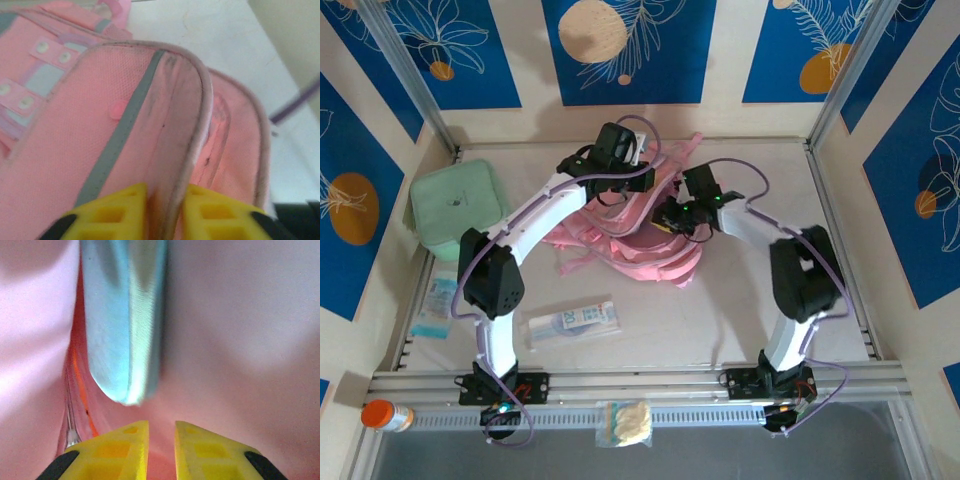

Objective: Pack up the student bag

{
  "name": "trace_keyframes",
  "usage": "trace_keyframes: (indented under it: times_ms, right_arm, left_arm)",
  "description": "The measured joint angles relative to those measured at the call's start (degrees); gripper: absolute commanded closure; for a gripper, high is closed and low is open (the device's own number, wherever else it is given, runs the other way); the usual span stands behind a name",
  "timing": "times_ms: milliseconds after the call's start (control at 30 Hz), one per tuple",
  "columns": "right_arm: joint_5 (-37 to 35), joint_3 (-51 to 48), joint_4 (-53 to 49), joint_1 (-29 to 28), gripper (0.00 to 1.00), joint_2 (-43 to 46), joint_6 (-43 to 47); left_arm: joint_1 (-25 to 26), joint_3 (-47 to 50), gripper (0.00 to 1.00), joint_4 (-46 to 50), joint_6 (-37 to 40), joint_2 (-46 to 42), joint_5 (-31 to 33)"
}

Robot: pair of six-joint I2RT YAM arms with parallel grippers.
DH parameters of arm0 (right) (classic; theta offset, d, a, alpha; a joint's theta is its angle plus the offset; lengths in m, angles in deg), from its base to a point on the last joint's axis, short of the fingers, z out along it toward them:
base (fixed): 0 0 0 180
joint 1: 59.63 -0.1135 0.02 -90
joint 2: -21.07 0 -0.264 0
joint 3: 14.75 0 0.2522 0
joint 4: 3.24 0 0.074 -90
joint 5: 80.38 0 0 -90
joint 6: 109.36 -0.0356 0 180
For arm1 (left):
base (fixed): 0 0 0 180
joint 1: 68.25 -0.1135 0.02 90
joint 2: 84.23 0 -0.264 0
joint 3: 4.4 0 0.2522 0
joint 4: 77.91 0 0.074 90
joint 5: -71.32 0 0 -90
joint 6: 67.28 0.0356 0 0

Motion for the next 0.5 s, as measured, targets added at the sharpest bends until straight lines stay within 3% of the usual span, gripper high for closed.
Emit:
trace_keyframes:
  times_ms: [100,267,367,500]
  right_arm:
    - [-7.2,-3.2,-5.3,-0.4,0.8,8.8,0.0]
    - [-18.7,-5.2,-15.2,-5.4,0.79,19.8,-1.5]
    - [-22.3,-4.9,-18.7,-9.6,0.79,21.7,-1.7]
    - [-24.6,-2.1,-21.7,-15.1,0.76,17.6,-1.7]
  left_arm:
    - [-0.3,3.2,0.54,-4.1,-3.1,-1.0,-4.7]
    - [-1.8,20.0,0.43,-14.3,-9.8,-11.2,-12.2]
    - [-4.7,29.6,0.42,-18.9,-13.8,-19.0,-13.0]
    - [-10.3,41.7,0.42,-24.9,-19.9,-26.5,-11.4]
